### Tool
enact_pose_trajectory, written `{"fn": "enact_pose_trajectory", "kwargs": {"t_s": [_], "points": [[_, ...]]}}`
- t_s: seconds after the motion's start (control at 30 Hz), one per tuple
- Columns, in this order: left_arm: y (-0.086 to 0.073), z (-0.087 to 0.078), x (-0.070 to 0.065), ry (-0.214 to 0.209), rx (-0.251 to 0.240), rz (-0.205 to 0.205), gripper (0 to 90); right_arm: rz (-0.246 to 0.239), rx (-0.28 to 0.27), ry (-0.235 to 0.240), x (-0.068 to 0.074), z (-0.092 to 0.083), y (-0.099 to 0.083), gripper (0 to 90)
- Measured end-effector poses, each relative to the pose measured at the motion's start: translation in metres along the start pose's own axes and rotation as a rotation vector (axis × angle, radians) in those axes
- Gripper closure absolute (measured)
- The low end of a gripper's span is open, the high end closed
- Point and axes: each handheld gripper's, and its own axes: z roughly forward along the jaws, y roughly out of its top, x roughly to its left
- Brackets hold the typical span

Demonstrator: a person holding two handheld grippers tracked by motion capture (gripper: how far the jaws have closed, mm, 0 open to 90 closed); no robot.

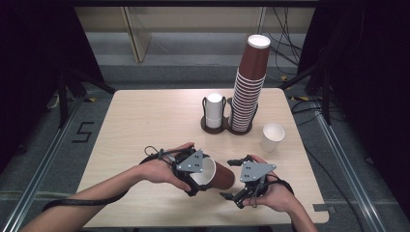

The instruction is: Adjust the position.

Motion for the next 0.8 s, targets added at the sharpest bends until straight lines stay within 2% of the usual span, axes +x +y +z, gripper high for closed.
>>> {"fn": "enact_pose_trajectory", "kwargs": {"t_s": [0.03, 0.1, 0.13, 0.2, 0.3, 0.37, 0.4, 0.47, 0.53, 0.57, 0.8], "points": [[0.000, -0.001, 0.001, -0.002, 0.008, 0.002, 11.2, -0.005, -0.003, -0.009, -0.001, -0.001, 0.000, 0.5], [0.001, -0.002, 0.001, 0.001, 0.020, 0.007, 11.2, 0.017, 0.005, -0.011, 0.000, -0.003, -0.002, 0.5], [0.002, -0.003, 0.002, -0.001, 0.029, 0.009, 11.2, 0.004, 0.002, -0.013, -0.002, -0.003, -0.002, 0.5], [0.004, -0.004, 0.003, 0.004, 0.048, 0.019, 11.2, 0.010, 0.010, -0.023, -0.002, -0.005, -0.003, 0.5], [0.005, -0.006, 0.005, 0.005, 0.073, 0.026, 11.1, 0.035, 0.014, -0.021, -0.002, -0.006, -0.005, 0.6], [0.007, -0.007, 0.005, 0.007, 0.093, 0.038, 11.1, 0.012, 0.011, -0.033, -0.003, -0.006, -0.006, 0.6], [0.008, -0.007, 0.006, 0.006, 0.107, 0.044, 11.0, 0.023, 0.014, -0.030, -0.003, -0.005, -0.006, 0.7], [0.011, -0.009, 0.008, -0.007, 0.140, 0.061, 11.0, 0.010, 0.026, -0.041, -0.004, -0.005, -0.006, 0.8], [0.014, -0.010, 0.007, 0.014, 0.142, 0.058, 10.9, 0.015, 0.024, -0.042, -0.004, -0.005, -0.006, 0.8], [0.015, -0.011, 0.008, 0.011, 0.159, 0.070, 10.9, 0.034, 0.030, -0.038, -0.002, -0.005, -0.006, 0.9], [0.022, -0.014, 0.011, 0.006, 0.245, 0.109, 10.8, 0.037, 0.040, -0.041, -0.004, -0.001, -0.004, 1.2]]}}
